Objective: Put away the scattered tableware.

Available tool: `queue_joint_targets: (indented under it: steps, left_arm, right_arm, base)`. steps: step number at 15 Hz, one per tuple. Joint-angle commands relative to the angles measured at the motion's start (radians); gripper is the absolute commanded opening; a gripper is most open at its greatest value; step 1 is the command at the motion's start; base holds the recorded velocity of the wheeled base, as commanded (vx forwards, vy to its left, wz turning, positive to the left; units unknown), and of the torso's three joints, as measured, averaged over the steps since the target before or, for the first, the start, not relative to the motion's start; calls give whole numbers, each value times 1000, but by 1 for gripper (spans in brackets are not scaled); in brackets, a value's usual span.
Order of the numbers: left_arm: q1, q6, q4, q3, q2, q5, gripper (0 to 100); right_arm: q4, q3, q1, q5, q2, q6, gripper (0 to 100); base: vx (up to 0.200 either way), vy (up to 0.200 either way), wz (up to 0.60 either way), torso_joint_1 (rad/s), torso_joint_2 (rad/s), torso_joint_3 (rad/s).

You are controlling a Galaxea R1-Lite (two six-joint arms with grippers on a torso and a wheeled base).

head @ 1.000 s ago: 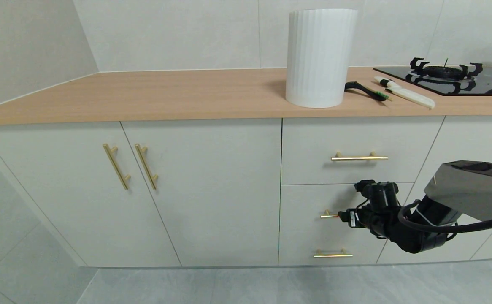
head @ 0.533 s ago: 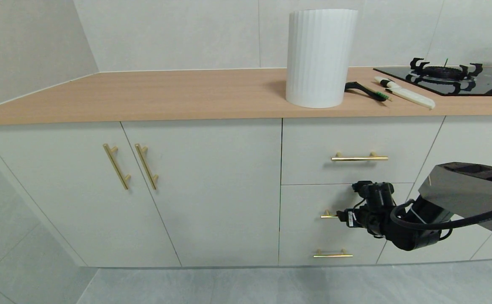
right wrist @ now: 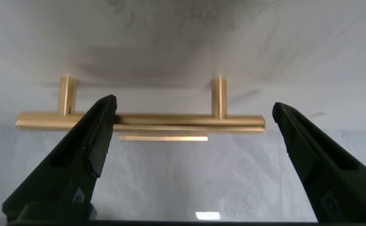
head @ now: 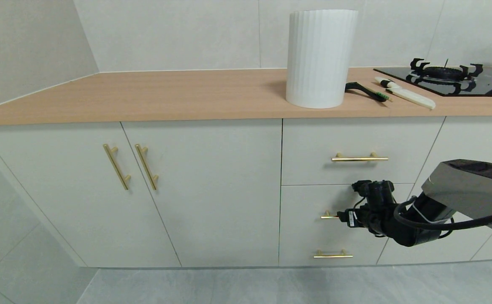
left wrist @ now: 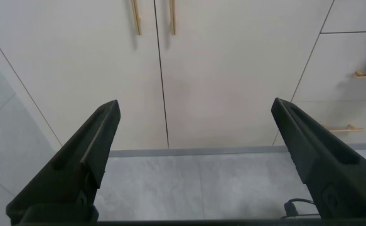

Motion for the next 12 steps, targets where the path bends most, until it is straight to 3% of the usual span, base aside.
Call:
queue_joint_targets:
  steps: [1, 12]
  left_arm:
    - [0, 0, 0, 0, 1, 1, 100]
    - [0, 0, 0, 0, 1, -1, 100]
  right_arm:
    - [15, -2, 1, 7, 4, -2, 100]
    - [118, -44, 2, 18, 13, -3, 100]
  base:
    - [0, 0, 0, 0, 0, 0]
    - [0, 0, 0, 0, 0, 0]
